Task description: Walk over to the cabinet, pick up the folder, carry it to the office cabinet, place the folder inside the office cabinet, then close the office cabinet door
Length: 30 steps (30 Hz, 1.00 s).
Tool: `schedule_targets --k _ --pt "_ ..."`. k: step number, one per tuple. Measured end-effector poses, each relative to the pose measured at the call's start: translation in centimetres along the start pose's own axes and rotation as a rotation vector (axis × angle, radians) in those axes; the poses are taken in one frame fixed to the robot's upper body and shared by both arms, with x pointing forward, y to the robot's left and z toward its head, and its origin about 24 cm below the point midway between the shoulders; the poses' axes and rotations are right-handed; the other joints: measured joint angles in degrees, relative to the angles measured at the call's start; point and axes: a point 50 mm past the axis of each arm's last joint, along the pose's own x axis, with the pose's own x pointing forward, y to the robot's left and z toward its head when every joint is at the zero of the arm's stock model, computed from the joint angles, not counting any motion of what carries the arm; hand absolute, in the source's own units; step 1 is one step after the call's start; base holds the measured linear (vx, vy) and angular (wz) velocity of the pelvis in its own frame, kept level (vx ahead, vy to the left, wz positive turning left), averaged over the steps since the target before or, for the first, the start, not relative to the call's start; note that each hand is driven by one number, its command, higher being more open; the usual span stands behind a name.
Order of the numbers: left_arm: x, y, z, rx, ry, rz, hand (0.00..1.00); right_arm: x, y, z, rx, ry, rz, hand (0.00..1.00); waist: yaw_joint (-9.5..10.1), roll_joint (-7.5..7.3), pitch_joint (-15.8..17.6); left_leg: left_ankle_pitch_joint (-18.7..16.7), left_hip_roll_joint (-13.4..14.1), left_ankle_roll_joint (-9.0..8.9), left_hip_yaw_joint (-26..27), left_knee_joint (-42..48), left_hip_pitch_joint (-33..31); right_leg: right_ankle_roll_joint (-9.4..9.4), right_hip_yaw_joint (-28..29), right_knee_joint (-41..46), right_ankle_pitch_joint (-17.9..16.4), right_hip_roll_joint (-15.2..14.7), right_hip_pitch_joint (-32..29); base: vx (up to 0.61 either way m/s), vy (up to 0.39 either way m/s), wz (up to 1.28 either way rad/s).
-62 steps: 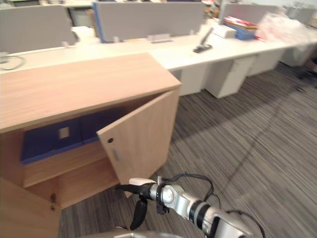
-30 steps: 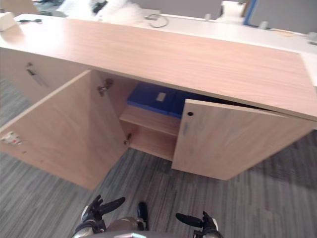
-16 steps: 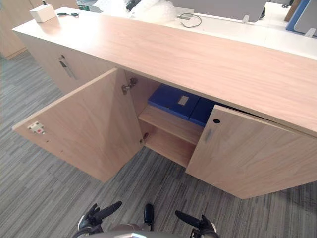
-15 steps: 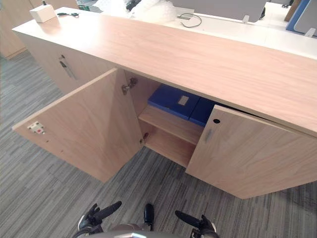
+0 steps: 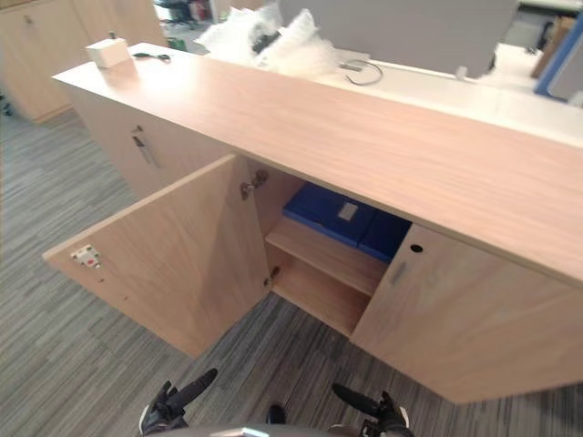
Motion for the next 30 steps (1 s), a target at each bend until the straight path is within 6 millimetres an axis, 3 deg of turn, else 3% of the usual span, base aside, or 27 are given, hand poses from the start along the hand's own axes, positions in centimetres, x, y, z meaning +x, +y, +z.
schedule_targets --k 2,7,10,11,14,17,18,19,20,21,22,24,26,30 --pt "-0.1 0.3 -0.3 -0.035 0.003 0.02 1.0 -0.1 0.3 -0.3 -0.003 0.006 0.011 1.0 0.42 -0.24 -0.5 -0.5 1.2 -0.93 -0.4 0.0 0.1 -0.58 -1.7 -4.6 1.3 1.7 2.0 0.07 -0.193 0.23" --pt "0.2 0.4 0.3 -0.04 -0.006 0.008 1.0 -0.1 0.5 -0.4 0.001 0.012 0.011 1.0 0.4 -1.42 -0.1 -1.4 1.5 -2.19 -1.9 2.7 -1.2 -0.57 -5.5 -7.5 1.9 2.7 5.4 0.07 -0.132 0.35" --pt "0.4 0.5 0.8 -0.028 -0.02 0.016 1.0 -0.2 1.2 -0.4 0.016 0.01 0.027 1.0 1.77 -2.06 0.4 -10.0 4.6 -1.69 8.5 16.3 -6.7 -0.5 -6.5 -8.0 2.5 4.0 6.9 0.03 -0.037 0.08" --pt "0.3 1.0 0.6 0.01 -0.014 0.029 1.0 -0.2 1.4 -0.4 0.02 0.008 0.027 1.0 2.47 -2.08 0.3 -11.0 5.7 -1.45 11.3 19.8 -7.6 -0.51 -5.8 -7.9 2.5 4.4 7.6 0.05 -0.018 -0.21" --pt "0.3 1.4 0.8 0.065 -0.023 0.045 1.0 -0.1 1.2 -0.3 0.036 0.006 0.015 1.0 2.52 -2.21 -0.3 -11.0 5.7 -1.56 10.8 19.5 -7.5 -0.57 -5.2 -7.5 2.9 4.4 6.8 0.08 -0.007 -0.01" --pt "0.4 1.4 1.0 0.07 -0.03 0.05 1.0 -0.1 1.1 -0.3 0.04 0.006 0.009 1.0 2.52 -2.53 -0.3 -11.0 5.1 -2.87 8.6 19.5 -8.7 -0.9 -4.3 -8.1 3.7 3.4 6.0 0.01 -0.007 -0.09" --pt "0.5 1.7 1.5 0.044 -0.041 0.068 1.0 -0.2 1.3 -0.4 0.041 0.009 0.012 1.0 2.57 -2.46 0.1 -14.0 7.2 -2.88 8.1 23.6 -10.3 -1.01 -3.3 -8.5 3.6 3.5 6.2 -0.02 -0.055 -0.18" --pt "0.5 1.9 1.7 0.029 -0.045 0.081 1.0 -0.1 1.2 -0.3 0.04 0.007 0.011 1.0 2.52 -2.21 0.2 -14.4 9.4 -3.75 7.9 25.5 -11.5 -1.03 -3.4 -8.5 3.6 3.8 6.2 -0.03 -0.103 -0.12" --pt "0.5 2.2 2.1 0.013 -0.061 0.1 1.0 -0.1 0.7 -0.5 0.036 0.009 -0.004 1.0 1.94 -1.42 0.3 -13.5 13.4 -5.61 6.9 25.2 -12.8 -1.0 -3.5 -8.5 3.6 4.4 6.3 -0.03 -0.072 0.0" --pt "0.5 2.4 2.3 0.006 -0.07 0.109 1.0 -0.1 0.2 -0.6 0.04 0.014 -0.016 1.0 1.74 -0.79 0.2 -12.1 14.8 -7.85 5.6 23.3 -12.9 -0.94 -3.5 -8.5 3.5 4.6 6.3 0.0 0.061 -0.04" --pt "0.6 2.9 3.1 0.001 -0.097 0.132 1.0 -0.2 -0.2 -1.0 0.045 0.025 -0.031 1.0 2.08 -0.97 -0.2 -10.9 14.1 -8.69 5.7 21.5 -12.4 0.05 -3.4 -8.7 4.1 3.4 6.0 0.06 0.199 -0.08" --pt "0.7 3.6 5.1 0.013 -0.163 0.154 1.0 -0.2 -0.2 -1.0 0.054 0.025 -0.034 1.0 1.86 -1.06 -0.1 -9.3 13.5 -8.01 6.5 18.0 -10.2 1.36 -2.4 -8.6 6.8 2.7 5.5 0.08 0.222 -0.14" --pt "0.5 4.8 7.5 -0.01 -0.253 0.193 1.0 -0.3 -0.3 -1.2 0.068 0.022 -0.037 1.0 1.69 0.11 -0.9 -6.5 12.7 -7.05 7.4 11.5 -6.6 2.49 -2.1 -8.6 10.2 2.0 5.4 0.08 0.177 -0.12" --pt "0.4 5.9 10.0 -0.009 -0.333 0.241 1.0 -0.3 -1.1 -1.1 0.062 0.007 -0.048 1.0 1.62 2.31 -3.0 -1.6 10.8 -5.75 9.2 0.3 -1.2 2.57 -1.8 -8.8 12.3 0.8 4.5 0.06 0.147 -0.17"
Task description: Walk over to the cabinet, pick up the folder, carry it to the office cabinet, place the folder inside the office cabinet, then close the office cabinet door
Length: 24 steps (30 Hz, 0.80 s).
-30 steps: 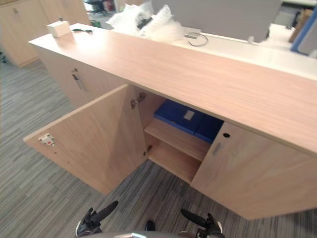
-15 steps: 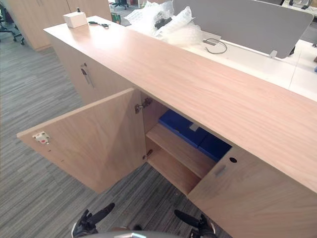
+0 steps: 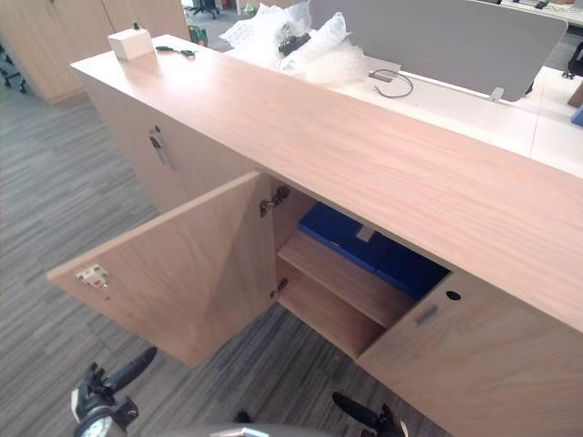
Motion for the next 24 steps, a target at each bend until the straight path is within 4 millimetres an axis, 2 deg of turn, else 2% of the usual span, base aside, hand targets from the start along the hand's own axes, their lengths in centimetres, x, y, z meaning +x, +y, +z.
schedule_targets --k 4,7,9,13,16,18,20,24 --pt "0.9 1.3 2.0 -0.03 -0.056 0.063 1.0 0.0 -0.1 0.0 -0.001 -0.003 0.007 1.0 0.06 0.21 -0.2 -0.2 -1.4 0.27 2.4 -0.3 0.1 -0.03 1.3 -1.8 0.0 -1.3 -0.3 -0.01 0.051 -0.29" --pt "1.0 2.0 2.4 -0.006 -0.068 0.088 1.0 0.0 -0.2 -0.1 -0.002 -0.001 0.01 1.0 0.1 0.28 -0.4 -0.2 -1.5 0.33 4.0 -0.4 0.2 -0.27 1.6 -3.7 -0.1 -1.4 -0.2 -0.03 -0.038 -0.28" --pt "1.1 2.2 2.4 0.031 -0.064 0.093 1.0 -0.1 -0.4 -0.2 -0.003 0.001 0.009 1.0 0.37 0.16 -0.6 -0.3 -1.7 0.31 5.3 -0.4 0.4 -0.72 2.6 -4.7 -1.3 -1.4 -0.2 -0.03 -0.075 -0.31" --pt "1.4 2.2 3.1 0.149 -0.069 0.086 1.0 -0.1 -0.5 -0.4 -0.005 0.014 0.017 1.0 0.38 -0.5 -1.1 0.0 -2.1 -0.27 6.3 -0.5 0.5 -0.38 2.7 -5.6 -4.6 -1.6 0.0 -0.02 -0.127 -0.16" --pt "2.2 1.2 5.3 0.269 -0.128 0.05 1.0 0.0 -0.8 -0.5 -0.009 0.025 0.013 1.0 0.61 -0.27 -1.1 0.4 -1.3 -1.22 5.7 -0.5 0.9 -0.85 2.3 -5.8 -5.8 -0.9 0.8 -0.02 -0.11 0.06" --pt "2.8 0.7 7.6 0.336 -0.197 0.04 1.0 0.0 -1.0 -0.5 -0.012 0.03 0.01 1.0 0.76 -0.36 -1.3 0.5 -0.6 -1.82 5.3 -0.5 0.8 -1.33 2.2 -5.8 -6.2 0.0 0.9 0.01 -0.088 0.05" --pt "3.3 0.0 10.9 0.436 -0.298 0.021 1.0 0.0 -1.5 -0.6 -0.019 0.036 0.0 1.0 1.03 -0.65 -1.5 0.5 -0.1 -2.23 5.0 -0.5 0.6 -1.74 1.9 -5.8 -6.6 0.6 0.8 0.04 -0.078 0.07" --pt "3.6 -0.5 13.0 0.556 -0.354 0.007 1.0 0.0 -2.1 -0.9 -0.024 0.052 -0.012 1.0 1.47 -0.95 -1.3 0.3 -0.1 -2.5 4.5 -0.3 0.3 -1.75 1.5 -5.6 -6.7 0.9 0.8 0.08 -0.019 0.11"
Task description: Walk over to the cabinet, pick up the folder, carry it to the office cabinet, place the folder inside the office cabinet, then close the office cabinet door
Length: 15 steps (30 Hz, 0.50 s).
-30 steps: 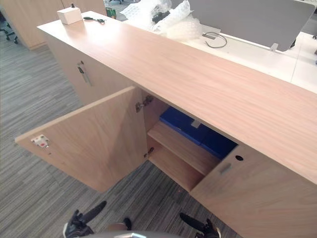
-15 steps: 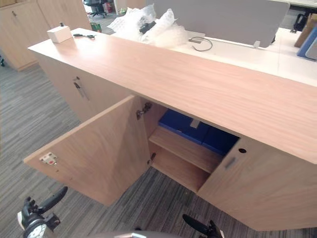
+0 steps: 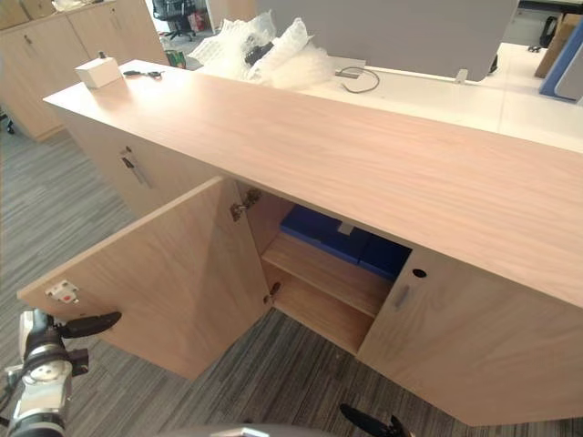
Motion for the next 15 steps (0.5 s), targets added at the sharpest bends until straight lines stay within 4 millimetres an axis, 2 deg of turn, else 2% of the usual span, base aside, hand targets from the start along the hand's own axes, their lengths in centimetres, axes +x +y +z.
schedule_targets --k 5,8,15 --pt "0.6 0.6 1.4 0.131 -0.063 -0.035 1.0 0.0 0.3 -0.1 0.001 0.004 0.019 1.0 0.23 -0.81 -0.3 0.1 1.3 -0.12 -1.5 0.3 0.3 -0.15 0.0 4.2 0.1 0.4 -0.8 0.06 0.011 0.19" --pt "1.0 1.0 2.0 0.151 -0.074 -0.037 1.0 0.0 0.9 -0.2 0.004 0.012 0.041 1.0 0.49 -0.98 -0.4 0.1 2.0 -0.16 -1.5 0.3 0.3 -0.85 1.0 4.5 0.9 1.0 -1.2 -0.01 -0.002 -0.04" --pt "1.3 -0.2 2.5 0.18 -0.082 -0.08 1.0 0.0 0.8 -0.1 0.003 0.012 0.038 1.0 0.56 -0.25 -0.2 1.2 1.9 0.22 -1.3 0.3 -0.2 -0.23 1.3 3.5 2.4 1.0 -1.7 -0.09 0.012 -0.06"
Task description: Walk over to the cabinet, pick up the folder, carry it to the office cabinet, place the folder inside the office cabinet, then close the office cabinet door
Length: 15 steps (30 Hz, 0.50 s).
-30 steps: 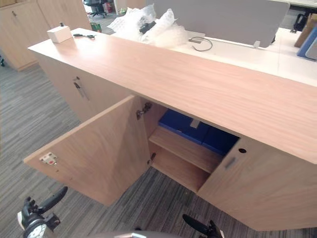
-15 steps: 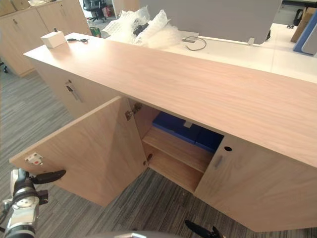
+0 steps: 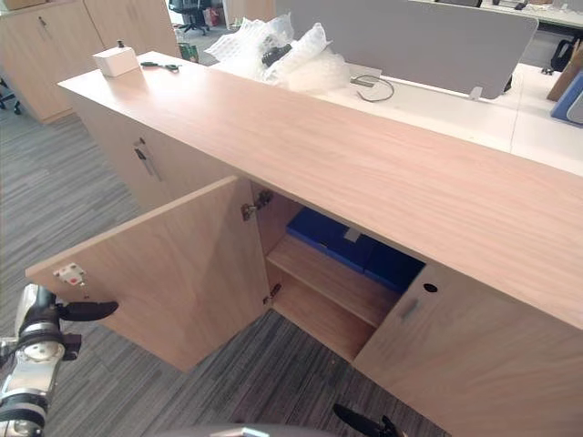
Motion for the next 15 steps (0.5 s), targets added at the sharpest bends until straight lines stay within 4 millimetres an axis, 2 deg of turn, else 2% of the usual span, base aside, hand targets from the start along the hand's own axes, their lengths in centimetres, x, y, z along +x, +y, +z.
schedule_targets --k 3,6,7,10,11,13,14,15 --pt "-0.4 -1.6 0.5 -0.022 -0.026 -0.033 1.0 0.1 0.0 0.2 -0.003 -0.004 0.0 1.0 -0.01 0.14 0.0 1.2 -0.9 0.6 -0.1 -0.1 -1.7 0.23 -0.1 -1.0 -0.1 -0.8 -1.1 -0.19 0.029 0.01" --pt "-1.7 -4.5 1.2 -0.073 -0.063 -0.083 1.0 0.1 -0.3 0.7 -0.007 -0.015 -0.007 1.0 0.0 1.1 0.5 2.4 -1.9 1.13 -1.0 -0.4 -3.0 1.16 -0.6 -1.5 -1.0 -1.7 -1.7 -0.24 0.043 0.17" --pt "-3.1 -6.1 1.5 -0.073 -0.103 -0.14 1.0 0.1 -0.6 0.8 -0.012 -0.017 -0.015 1.0 0.05 1.51 0.5 2.8 -2.2 1.2 -2.2 -0.4 -3.4 1.38 -1.6 -1.1 -1.3 -1.9 -1.7 -0.22 0.055 0.43" --pt "-5.7 -8.9 2.8 -0.083 -0.2 -0.253 1.0 0.1 -0.6 0.6 -0.015 -0.012 -0.018 1.0 0.29 1.32 0.4 2.9 -3.2 0.82 -4.3 -0.4 -5.0 2.15 -3.4 -1.0 -1.3 -2.5 -2.0 -0.15 0.078 0.5" --pt "-7.2 -10.5 3.4 -0.105 -0.234 -0.32 1.0 0.1 -0.9 0.5 -0.023 -0.004 -0.026 1.0 0.68 0.92 0.5 3.8 -4.1 1.96 -4.3 0.4 -5.6 2.72 -3.8 -0.8 -1.3 -3.6 -2.6 -0.09 0.14 0.47" --pt "-9.5 -13.0 4.1 -0.131 -0.282 -0.446 1.0 0.2 -1.4 0.7 -0.044 -0.002 -0.039 1.0 1.12 1.63 0.3 3.8 -5.3 2.03 -4.6 -0.4 -5.6 3.29 -3.6 -0.6 -1.2 -4.4 -2.8 -0.05 0.187 0.4" --pt "-11.0 -14.1 4.5 -0.134 -0.325 -0.549 1.0 0.2 -1.3 0.7 -0.062 0.003 -0.036 1.0 1.18 1.53 0.2 3.5 -6.4 1.83 -4.9 -0.4 -6.0 3.54 -3.2 -0.4 -1.3 -5.2 -3.2 -0.06 0.23 0.39" --pt "-12.0 -14.8 4.7 -0.121 -0.359 -0.634 1.0 0.2 -1.0 0.6 -0.065 0.009 -0.029 1.0 0.92 0.74 0.1 2.9 -7.5 0.92 -4.8 -0.2 -6.7 3.93 -3.1 -0.2 -1.3 -6.5 -3.8 -0.04 0.259 0.32"
